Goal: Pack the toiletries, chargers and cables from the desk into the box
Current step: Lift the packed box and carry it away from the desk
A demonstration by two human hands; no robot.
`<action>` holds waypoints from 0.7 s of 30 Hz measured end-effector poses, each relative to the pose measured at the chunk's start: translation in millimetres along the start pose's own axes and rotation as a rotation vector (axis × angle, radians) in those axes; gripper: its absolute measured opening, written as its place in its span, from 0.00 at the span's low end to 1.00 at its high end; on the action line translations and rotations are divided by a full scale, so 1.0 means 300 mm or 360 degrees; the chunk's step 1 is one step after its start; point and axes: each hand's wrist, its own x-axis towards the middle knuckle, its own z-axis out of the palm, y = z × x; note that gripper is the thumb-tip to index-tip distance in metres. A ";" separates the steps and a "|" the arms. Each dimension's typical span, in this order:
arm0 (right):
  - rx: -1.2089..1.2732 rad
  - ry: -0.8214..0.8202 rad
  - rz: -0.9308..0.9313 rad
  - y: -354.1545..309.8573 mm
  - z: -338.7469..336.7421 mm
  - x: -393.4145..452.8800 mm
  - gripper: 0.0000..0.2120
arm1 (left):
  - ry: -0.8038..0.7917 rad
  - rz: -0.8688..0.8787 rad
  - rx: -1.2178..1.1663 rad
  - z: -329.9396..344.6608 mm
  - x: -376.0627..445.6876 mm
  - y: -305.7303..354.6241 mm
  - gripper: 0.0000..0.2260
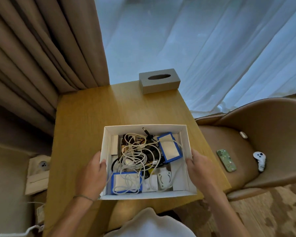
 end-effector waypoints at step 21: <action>0.0283 0.0674 0.1223 0.193 -0.041 -0.951 0.08 | -0.0789 0.1107 0.0337 0.154 -0.240 0.301 0.08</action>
